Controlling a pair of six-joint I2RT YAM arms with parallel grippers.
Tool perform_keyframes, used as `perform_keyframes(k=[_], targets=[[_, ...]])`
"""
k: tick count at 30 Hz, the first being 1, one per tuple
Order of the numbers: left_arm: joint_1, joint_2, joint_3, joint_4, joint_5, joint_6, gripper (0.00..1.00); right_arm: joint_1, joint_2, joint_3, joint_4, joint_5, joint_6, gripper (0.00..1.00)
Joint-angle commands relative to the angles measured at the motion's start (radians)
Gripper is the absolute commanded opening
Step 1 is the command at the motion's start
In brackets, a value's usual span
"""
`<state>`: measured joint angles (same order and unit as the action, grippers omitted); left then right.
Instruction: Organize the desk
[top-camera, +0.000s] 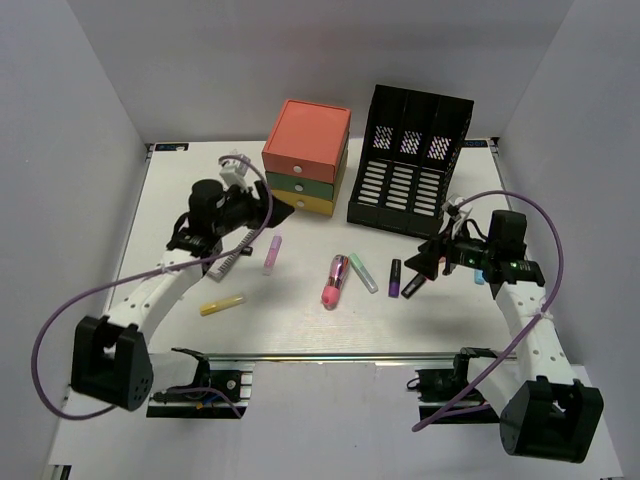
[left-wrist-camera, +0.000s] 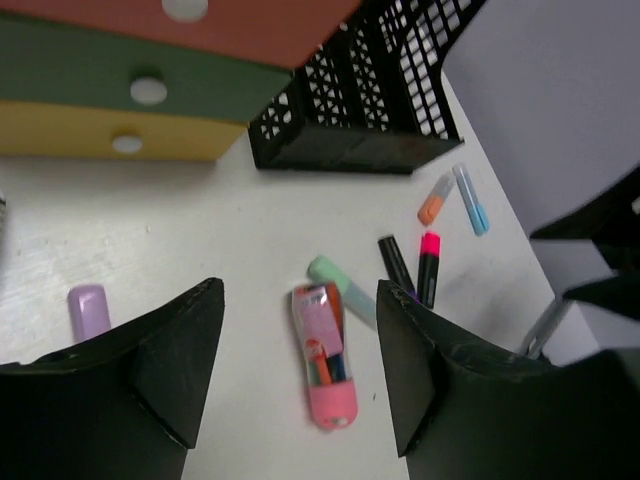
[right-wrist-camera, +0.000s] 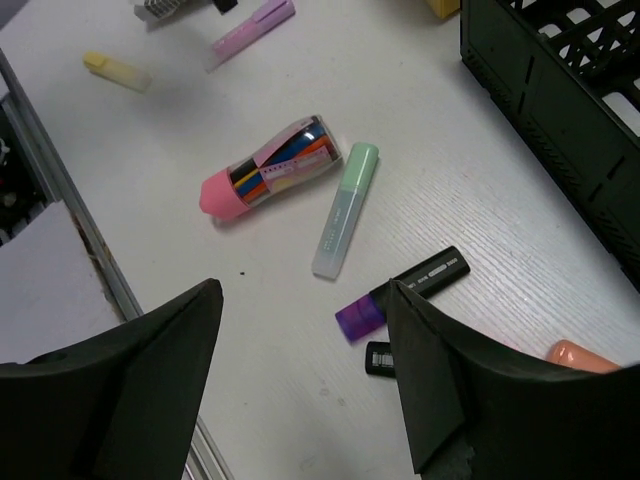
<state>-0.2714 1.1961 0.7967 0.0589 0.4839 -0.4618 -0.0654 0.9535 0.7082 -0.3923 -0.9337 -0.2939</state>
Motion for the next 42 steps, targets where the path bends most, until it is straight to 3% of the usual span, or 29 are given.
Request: perform_keyframes(k=[1,3,4,8,19,42], targets=[[-0.063,0.109,0.120,-0.010,-0.184,-0.106,0.72,-0.005,-0.010,0.011,0.075,-0.028,0.078,0.72],[-0.083,0.192,0.185,-0.027,-0.243,-0.150,0.71,-0.007,-0.025,0.002,0.081,-0.002,0.093,0.65],[-0.097,0.213,0.202,-0.031,-0.293,-0.158,0.70,-0.007,-0.030,0.001,0.075,-0.001,0.090,0.56],[-0.117,0.301,0.277,-0.025,-0.350,-0.176,0.69,-0.014,-0.076,-0.013,0.089,-0.024,0.113,0.44],[-0.117,0.477,0.484,-0.088,-0.403,-0.129,0.69,-0.028,-0.111,-0.021,0.098,0.009,0.122,0.45],[-0.107,0.588,0.618,-0.117,-0.406,-0.092,0.57,-0.033,-0.104,-0.032,0.109,0.033,0.118,0.44]])
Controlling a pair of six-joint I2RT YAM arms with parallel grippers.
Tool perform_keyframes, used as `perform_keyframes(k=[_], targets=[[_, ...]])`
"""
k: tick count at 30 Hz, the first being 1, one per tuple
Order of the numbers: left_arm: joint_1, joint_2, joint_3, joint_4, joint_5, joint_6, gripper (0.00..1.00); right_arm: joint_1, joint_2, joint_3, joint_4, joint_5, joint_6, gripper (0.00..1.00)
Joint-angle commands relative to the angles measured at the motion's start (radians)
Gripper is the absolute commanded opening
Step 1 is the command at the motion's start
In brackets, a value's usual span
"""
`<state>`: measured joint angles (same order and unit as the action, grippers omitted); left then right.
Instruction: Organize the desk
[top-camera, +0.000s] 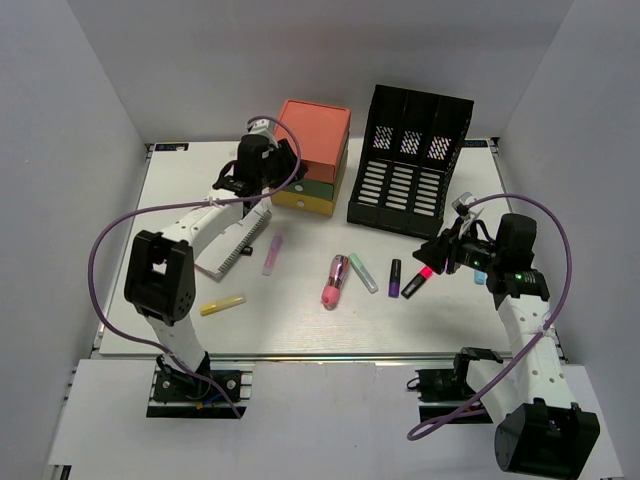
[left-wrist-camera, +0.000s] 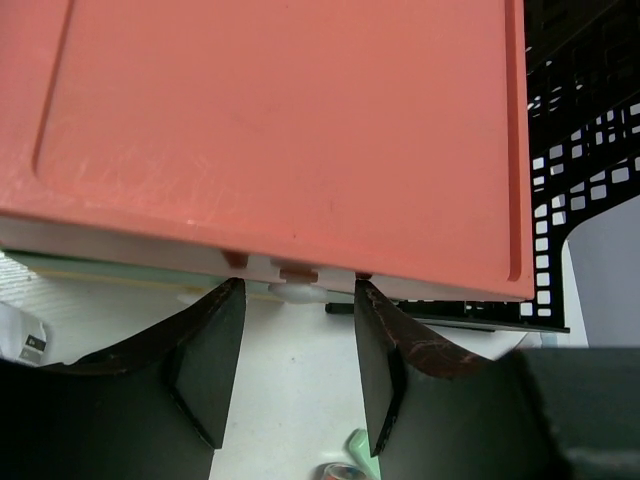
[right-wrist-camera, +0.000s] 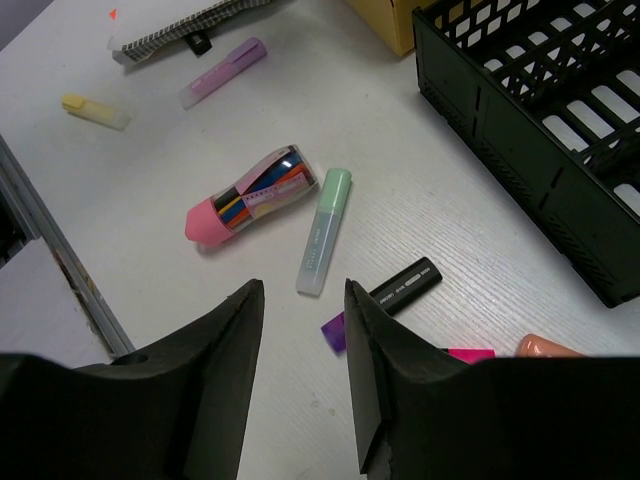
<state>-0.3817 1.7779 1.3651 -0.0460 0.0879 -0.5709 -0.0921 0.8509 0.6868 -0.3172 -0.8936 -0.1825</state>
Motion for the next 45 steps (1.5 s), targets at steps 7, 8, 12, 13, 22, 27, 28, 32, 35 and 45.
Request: perform_keyframes(k=[7,8,12,13,22,27,28,32,35,45], targets=[[0.003,0.051,0.115,-0.043,-0.010,0.017,0.56,-0.008,-0.004,-0.013,0.033,0.001,0.008,0.43],[0.003,0.052,0.118,-0.046,-0.013,0.020,0.56,-0.008,-0.004,-0.012,0.032,0.002,0.008,0.43],[0.003,0.049,0.108,-0.043,-0.022,0.019,0.48,-0.008,-0.004,-0.013,0.033,0.002,0.008,0.42],[0.003,0.046,0.106,-0.043,-0.023,0.019,0.46,-0.008,-0.004,-0.015,0.033,0.004,0.008,0.42],[0.003,-0.046,-0.015,0.000,0.001,0.019,0.18,-0.009,-0.006,-0.018,0.035,0.008,0.006,0.41],[-0.006,-0.138,-0.150,0.034,0.032,0.028,0.15,-0.011,-0.013,-0.021,0.036,0.013,0.006,0.41],[-0.006,-0.171,-0.168,0.038,0.036,0.028,0.15,-0.011,-0.013,-0.023,0.036,0.013,0.006,0.41],[-0.006,-0.232,-0.238,0.038,0.044,0.034,0.15,-0.012,-0.016,-0.026,0.040,0.012,0.006,0.41],[-0.006,-0.242,-0.259,0.038,0.049,0.034,0.34,-0.012,-0.013,-0.027,0.036,0.002,-0.001,0.46],[0.003,-0.274,-0.253,0.034,0.111,0.034,0.86,-0.005,-0.006,-0.032,-0.034,-0.076,-0.130,0.74]])
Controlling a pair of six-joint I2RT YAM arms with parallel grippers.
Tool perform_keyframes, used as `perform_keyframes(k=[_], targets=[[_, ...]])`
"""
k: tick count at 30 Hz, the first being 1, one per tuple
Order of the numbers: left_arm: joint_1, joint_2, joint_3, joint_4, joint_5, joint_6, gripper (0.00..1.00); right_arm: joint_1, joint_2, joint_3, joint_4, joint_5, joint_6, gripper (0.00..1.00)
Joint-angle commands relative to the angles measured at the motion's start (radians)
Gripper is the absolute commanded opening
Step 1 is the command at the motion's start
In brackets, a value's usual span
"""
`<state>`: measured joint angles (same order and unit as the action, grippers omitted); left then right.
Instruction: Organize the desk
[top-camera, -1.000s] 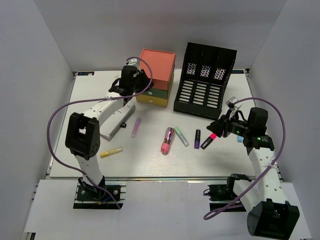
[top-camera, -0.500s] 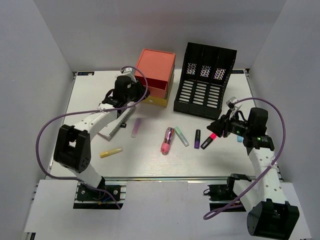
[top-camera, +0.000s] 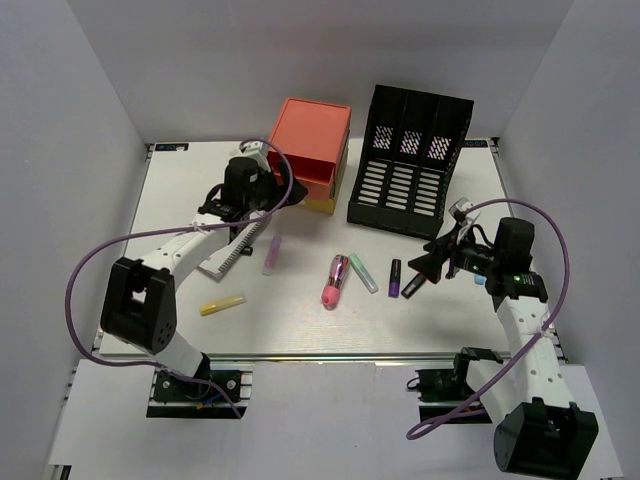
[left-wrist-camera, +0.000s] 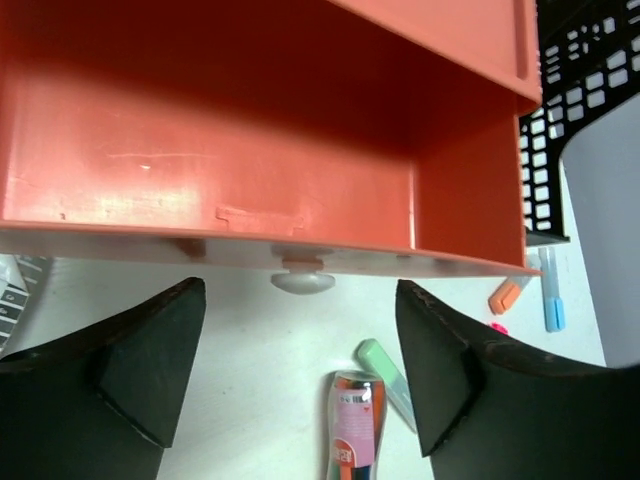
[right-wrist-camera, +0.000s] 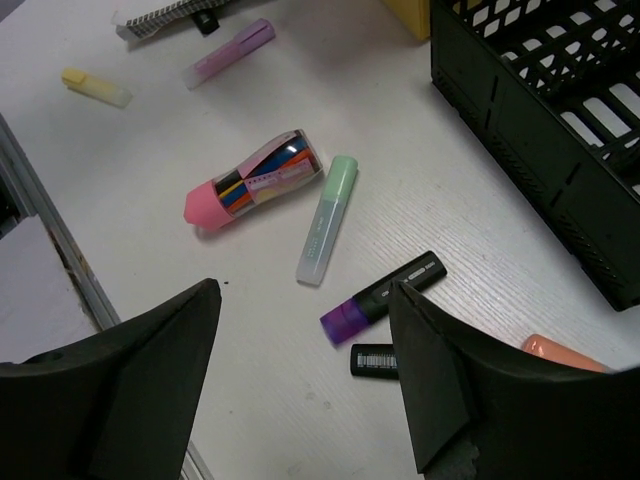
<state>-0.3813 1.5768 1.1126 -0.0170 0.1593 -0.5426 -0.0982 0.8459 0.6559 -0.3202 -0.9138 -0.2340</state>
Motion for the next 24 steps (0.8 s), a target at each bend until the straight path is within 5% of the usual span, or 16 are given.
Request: perform_keyframes(k=[1,5,7,11,15,17,19,21,24], targets=[[0.012,-0.087,-0.007,-0.003,0.055,0.013,0.88,0.002,0.004,-0.002,-0.040,-0.078,-0.102,0.74],[0.012,-0.185,-0.057,-0.037,0.075,0.039,0.87,0.015,0.033,0.005,-0.147,-0.152,-0.281,0.74],[0.012,-0.274,-0.109,-0.058,0.088,0.078,0.81,0.035,0.047,0.016,-0.272,-0.221,-0.515,0.74],[0.012,-0.435,-0.204,-0.119,0.120,0.144,0.28,0.097,0.045,0.071,-0.436,-0.214,-0.948,0.73],[0.012,-0.578,-0.333,-0.141,0.082,0.219,0.07,0.227,0.090,0.099,-0.387,-0.085,-1.171,0.64],[0.012,-0.629,-0.387,-0.162,0.022,0.242,0.11,0.339,0.137,0.129,-0.378,-0.016,-1.295,0.54],[0.012,-0.653,-0.398,-0.185,-0.013,0.274,0.27,0.461,0.203,0.151,-0.332,0.107,-1.295,0.51],[0.012,-0.693,-0.389,-0.221,-0.105,0.302,0.55,0.550,0.270,0.162,-0.277,0.228,-1.314,0.59],[0.013,-0.747,-0.390,-0.253,-0.243,0.300,0.76,0.667,0.372,0.218,-0.244,0.370,-1.324,0.71]])
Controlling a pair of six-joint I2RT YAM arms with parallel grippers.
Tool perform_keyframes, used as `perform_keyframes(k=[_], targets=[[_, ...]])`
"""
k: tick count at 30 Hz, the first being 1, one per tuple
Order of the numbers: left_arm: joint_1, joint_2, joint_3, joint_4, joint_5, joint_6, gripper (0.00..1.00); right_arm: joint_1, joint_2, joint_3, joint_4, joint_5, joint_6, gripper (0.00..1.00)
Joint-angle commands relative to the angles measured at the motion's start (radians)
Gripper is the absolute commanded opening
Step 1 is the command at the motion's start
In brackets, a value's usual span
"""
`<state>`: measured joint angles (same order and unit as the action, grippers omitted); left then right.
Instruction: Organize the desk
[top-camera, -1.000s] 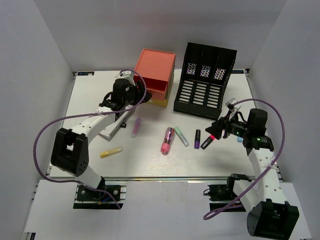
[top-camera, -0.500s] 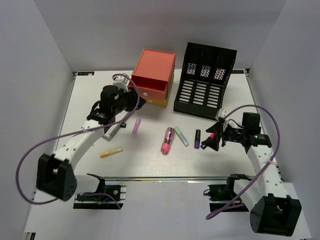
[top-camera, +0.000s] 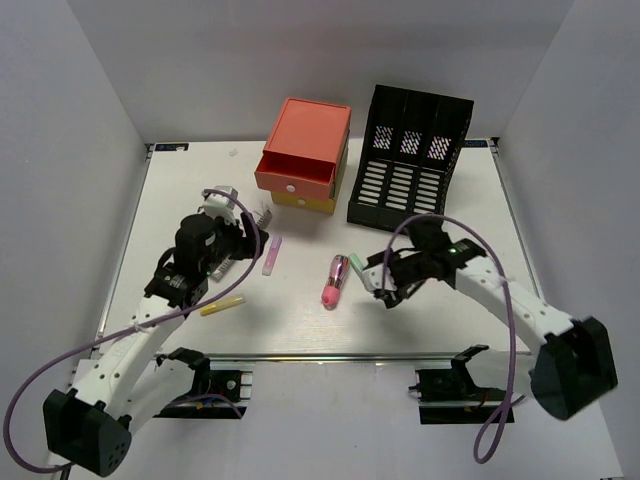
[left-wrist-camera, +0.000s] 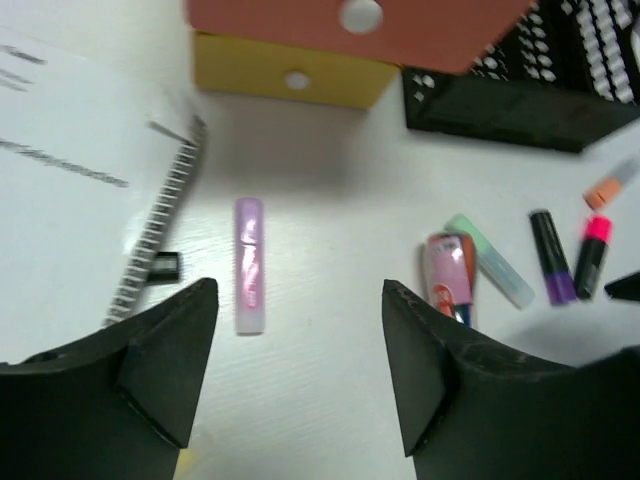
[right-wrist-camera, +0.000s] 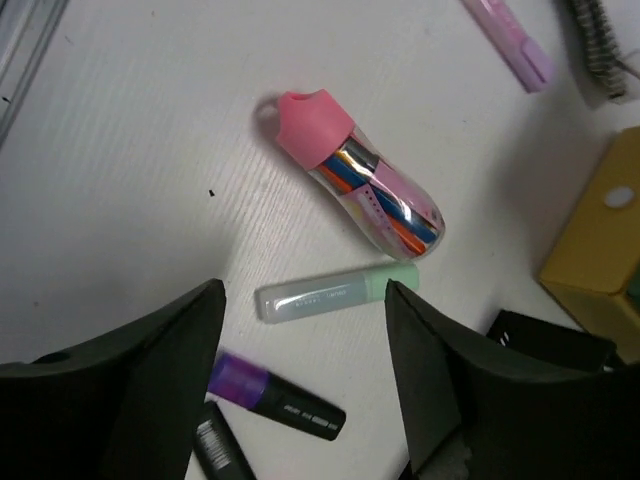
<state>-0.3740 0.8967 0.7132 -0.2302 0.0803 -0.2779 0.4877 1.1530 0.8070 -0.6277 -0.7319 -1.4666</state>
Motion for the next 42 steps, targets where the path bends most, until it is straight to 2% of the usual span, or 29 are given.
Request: perform_keyframes(k=[1,5,6,7,11,15,25,33,34,36,37,40,42], targets=[[0.006,-0.079,0.011,-0.047,-0.192,0.037,0.77,0.098,0.088,0.089,0.071,0.216,-0.101,0.73],[0.006,-0.152,0.003,-0.057,-0.278,0.040,0.79,0.216,0.209,0.142,0.107,0.368,-0.162,0.83],[0.006,-0.162,0.000,-0.055,-0.284,0.039,0.80,0.230,0.229,0.152,0.114,0.393,-0.173,0.89],[0.006,-0.169,-0.003,-0.055,-0.290,0.037,0.81,0.245,0.250,0.164,0.120,0.413,-0.181,0.89],[0.006,-0.180,-0.001,-0.057,-0.304,0.039,0.81,0.295,0.359,0.236,0.138,0.483,-0.205,0.89],[0.006,-0.177,0.003,-0.063,-0.309,0.040,0.82,0.351,0.450,0.282,0.140,0.522,-0.236,0.84],[0.006,-0.189,-0.001,-0.057,-0.298,0.037,0.83,0.374,0.589,0.330,0.137,0.584,-0.271,0.75],[0.006,-0.193,-0.004,-0.054,-0.290,0.037,0.83,0.377,0.662,0.380,0.066,0.591,-0.297,0.50],[0.006,-0.193,-0.004,-0.054,-0.292,0.037,0.83,0.377,0.663,0.389,0.057,0.586,-0.297,0.38],[0.006,-0.193,-0.004,-0.054,-0.292,0.036,0.82,0.376,0.651,0.400,0.025,0.557,-0.285,0.26],[0.006,-0.193,-0.006,-0.052,-0.294,0.037,0.83,0.374,0.639,0.420,0.010,0.534,-0.275,0.15],[0.006,-0.202,-0.008,-0.051,-0.294,0.036,0.82,0.370,0.568,0.493,-0.052,0.404,-0.175,0.01],[0.006,-0.222,-0.012,-0.040,-0.298,0.036,0.82,0.370,0.525,0.553,-0.099,0.305,-0.040,0.00]])
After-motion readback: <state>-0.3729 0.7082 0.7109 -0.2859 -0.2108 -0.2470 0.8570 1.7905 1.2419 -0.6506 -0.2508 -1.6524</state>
